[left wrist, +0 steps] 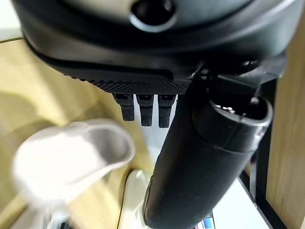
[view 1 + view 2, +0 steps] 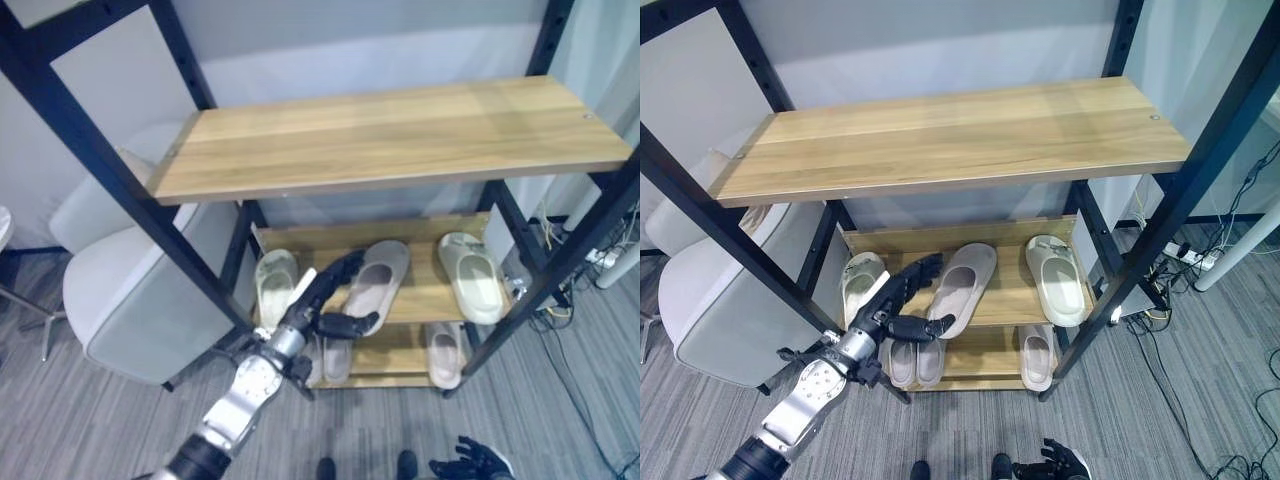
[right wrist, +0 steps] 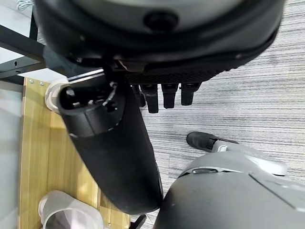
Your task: Arrange the slippers neatly on the shoe rack.
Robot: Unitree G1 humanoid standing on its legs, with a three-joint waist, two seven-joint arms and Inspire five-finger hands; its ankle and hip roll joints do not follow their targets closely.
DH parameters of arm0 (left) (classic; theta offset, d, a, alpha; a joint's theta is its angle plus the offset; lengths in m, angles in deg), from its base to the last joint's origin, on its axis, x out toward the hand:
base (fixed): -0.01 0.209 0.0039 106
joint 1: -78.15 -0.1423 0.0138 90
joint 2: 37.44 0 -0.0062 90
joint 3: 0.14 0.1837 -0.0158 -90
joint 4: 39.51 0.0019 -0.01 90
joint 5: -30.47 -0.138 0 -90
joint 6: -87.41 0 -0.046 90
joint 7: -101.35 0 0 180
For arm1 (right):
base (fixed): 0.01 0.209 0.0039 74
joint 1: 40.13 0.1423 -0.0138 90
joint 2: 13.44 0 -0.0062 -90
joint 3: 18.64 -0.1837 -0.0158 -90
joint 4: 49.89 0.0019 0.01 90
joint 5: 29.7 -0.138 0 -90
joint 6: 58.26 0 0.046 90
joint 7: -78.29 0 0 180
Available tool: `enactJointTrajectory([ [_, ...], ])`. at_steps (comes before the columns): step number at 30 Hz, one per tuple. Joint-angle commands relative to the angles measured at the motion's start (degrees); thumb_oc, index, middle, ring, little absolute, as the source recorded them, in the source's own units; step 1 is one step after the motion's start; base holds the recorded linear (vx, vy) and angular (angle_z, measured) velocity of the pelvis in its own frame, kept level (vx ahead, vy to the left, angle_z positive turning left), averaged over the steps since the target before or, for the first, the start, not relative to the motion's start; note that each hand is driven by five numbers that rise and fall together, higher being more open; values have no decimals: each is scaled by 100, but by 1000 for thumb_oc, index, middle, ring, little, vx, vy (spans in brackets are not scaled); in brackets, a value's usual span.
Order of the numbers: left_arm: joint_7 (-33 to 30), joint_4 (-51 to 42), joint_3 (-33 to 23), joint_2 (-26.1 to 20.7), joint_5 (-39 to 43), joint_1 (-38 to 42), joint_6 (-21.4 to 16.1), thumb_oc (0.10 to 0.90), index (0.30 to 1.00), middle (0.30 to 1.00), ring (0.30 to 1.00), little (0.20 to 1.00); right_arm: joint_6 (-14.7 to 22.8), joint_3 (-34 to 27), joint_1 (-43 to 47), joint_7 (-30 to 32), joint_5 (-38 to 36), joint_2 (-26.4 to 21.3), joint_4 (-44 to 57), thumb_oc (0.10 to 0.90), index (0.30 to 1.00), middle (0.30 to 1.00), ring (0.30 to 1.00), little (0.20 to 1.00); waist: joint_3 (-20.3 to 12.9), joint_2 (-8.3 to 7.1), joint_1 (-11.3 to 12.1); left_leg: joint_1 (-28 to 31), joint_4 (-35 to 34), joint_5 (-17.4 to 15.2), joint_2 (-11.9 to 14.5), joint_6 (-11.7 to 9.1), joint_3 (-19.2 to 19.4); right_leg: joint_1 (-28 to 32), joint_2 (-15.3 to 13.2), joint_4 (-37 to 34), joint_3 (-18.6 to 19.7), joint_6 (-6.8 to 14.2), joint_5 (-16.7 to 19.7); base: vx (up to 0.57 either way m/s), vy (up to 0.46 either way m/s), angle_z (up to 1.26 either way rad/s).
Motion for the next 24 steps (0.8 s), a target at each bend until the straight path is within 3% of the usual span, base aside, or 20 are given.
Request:
enactJointTrajectory([
  [1,-430,106,-400,169,-454,992,-723,800,900,900,900,900,138,157,32,-35,116,-104,325,800,900,900,900,900,-273,-315,-100,-297,-50,105,-60,-204,532,335,-53,36,63,367,-639,6,28,-10],
  [11,-1074,889,-421,25,-1223,1840,-641,800,900,900,900,900,149,156,10,-23,97,-162,426,800,900,900,900,900,-253,-366,-322,-431,-50,-42,-43,-171,769,31,-115,36,308,468,-560,5,25,-18],
  [24,-1409,1813,-221,124,-1301,2404,-530,800,900,900,900,900,219,86,16,72,-2,-241,627,800,900,900,900,900,-178,-428,-532,-818,-50,-31,-56,-129,948,-508,-148,36,574,526,-383,-33,24,-12],
])
